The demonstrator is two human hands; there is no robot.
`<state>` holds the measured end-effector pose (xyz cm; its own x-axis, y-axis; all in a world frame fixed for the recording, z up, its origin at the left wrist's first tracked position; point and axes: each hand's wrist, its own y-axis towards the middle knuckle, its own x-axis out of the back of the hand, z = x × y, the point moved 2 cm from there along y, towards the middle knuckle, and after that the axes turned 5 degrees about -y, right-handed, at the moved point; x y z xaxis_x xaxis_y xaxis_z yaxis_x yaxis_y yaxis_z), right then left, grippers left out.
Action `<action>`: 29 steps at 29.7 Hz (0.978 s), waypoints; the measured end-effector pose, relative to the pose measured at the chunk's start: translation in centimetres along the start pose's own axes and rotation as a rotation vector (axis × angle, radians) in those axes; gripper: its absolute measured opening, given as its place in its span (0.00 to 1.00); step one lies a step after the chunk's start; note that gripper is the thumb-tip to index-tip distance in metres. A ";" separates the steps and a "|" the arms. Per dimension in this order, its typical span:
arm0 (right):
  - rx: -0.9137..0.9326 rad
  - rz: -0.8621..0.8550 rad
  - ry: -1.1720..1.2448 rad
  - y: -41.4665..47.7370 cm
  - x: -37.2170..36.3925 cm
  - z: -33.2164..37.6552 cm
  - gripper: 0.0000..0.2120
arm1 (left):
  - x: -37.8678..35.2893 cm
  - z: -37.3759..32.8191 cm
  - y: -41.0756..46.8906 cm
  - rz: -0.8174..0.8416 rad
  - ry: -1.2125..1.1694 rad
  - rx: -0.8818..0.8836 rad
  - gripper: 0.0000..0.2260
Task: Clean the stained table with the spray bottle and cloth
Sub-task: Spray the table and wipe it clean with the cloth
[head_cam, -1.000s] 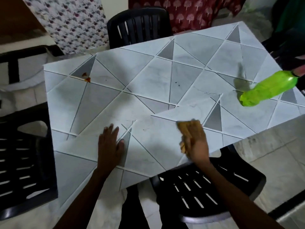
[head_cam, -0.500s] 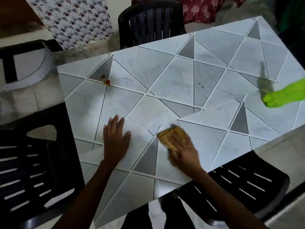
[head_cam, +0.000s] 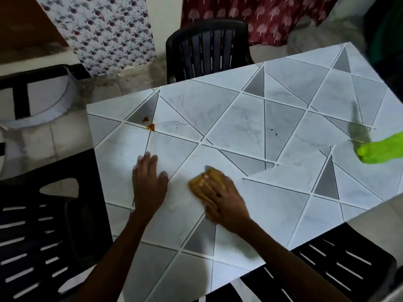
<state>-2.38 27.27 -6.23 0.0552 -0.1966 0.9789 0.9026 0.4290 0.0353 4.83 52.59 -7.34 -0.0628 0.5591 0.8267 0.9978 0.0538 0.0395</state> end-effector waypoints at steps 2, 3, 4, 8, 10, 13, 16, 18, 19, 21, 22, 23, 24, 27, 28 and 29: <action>-0.213 -0.048 0.007 -1.2 1.1 -5.2 0.24 | -0.2 0.8 1.0 0.084 0.085 -0.011 0.29; -0.333 -0.079 -0.020 -0.7 1.8 -8.1 0.24 | -0.3 1.0 1.1 0.116 0.114 -0.019 0.30; -0.445 -0.101 -0.044 0.8 2.2 -10.7 0.25 | -0.3 1.2 1.2 0.131 0.124 -0.014 0.31; -0.626 -0.178 -0.075 12.6 2.6 -12.3 0.26 | -0.2 1.5 1.3 0.128 0.085 0.012 0.32; -0.537 -0.212 0.045 17.5 1.8 -7.7 0.25 | 0.2 1.9 2.3 0.101 0.072 0.021 0.31; -0.026 -0.182 0.121 17.3 -0.2 0.2 0.26 | 0.9 2.8 3.6 0.061 0.094 0.061 0.31; 0.219 -0.100 0.054 13.4 -0.8 -1.4 0.25 | 1.8 3.6 5.2 0.046 0.104 0.105 0.33; 0.086 -0.088 0.060 11.9 0.0 -5.8 0.25 | 2.0 3.9 5.9 0.056 0.101 0.127 0.35; -0.020 -0.095 0.056 11.8 0.7 -8.6 0.27 | 2.0 3.7 6.0 0.059 0.094 0.130 0.35; -0.240 -0.093 -0.031 14.2 1.8 -14.2 0.29 | 1.9 3.4 6.0 0.053 0.085 0.141 0.35; -0.368 -0.075 -0.087 16.3 2.1 -16.5 0.28 | 2.0 3.2 5.9 0.051 0.080 0.150 0.35; -0.495 -0.066 -0.103 18.7 2.3 -17.8 0.29 | 2.0 3.0 5.8 0.051 0.072 0.155 0.36; -0.593 -0.060 -0.083 21.5 2.2 -18.1 0.31 | 2.0 3.0 5.8 0.052 0.066 0.167 0.36; -0.599 -0.035 0.022 27.7 1.3 -13.1 0.30 | 2.1 3.2 6.2 0.049 0.064 0.182 0.37; -0.478 -0.055 0.045 28.6 1.0 -10.5 0.30 | 2.1 3.3 6.3 0.045 0.074 0.181 0.36; -0.302 -0.077 0.059 28.6 0.7 -8.0 0.29 | 2.1 3.5 6.5 0.034 0.088 0.178 0.36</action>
<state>26.92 32.37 -6.12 -0.0014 -0.2732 0.9620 0.9905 0.1317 0.0389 11.08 57.03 -7.37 -0.0188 0.4894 0.8718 0.9790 0.1859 -0.0832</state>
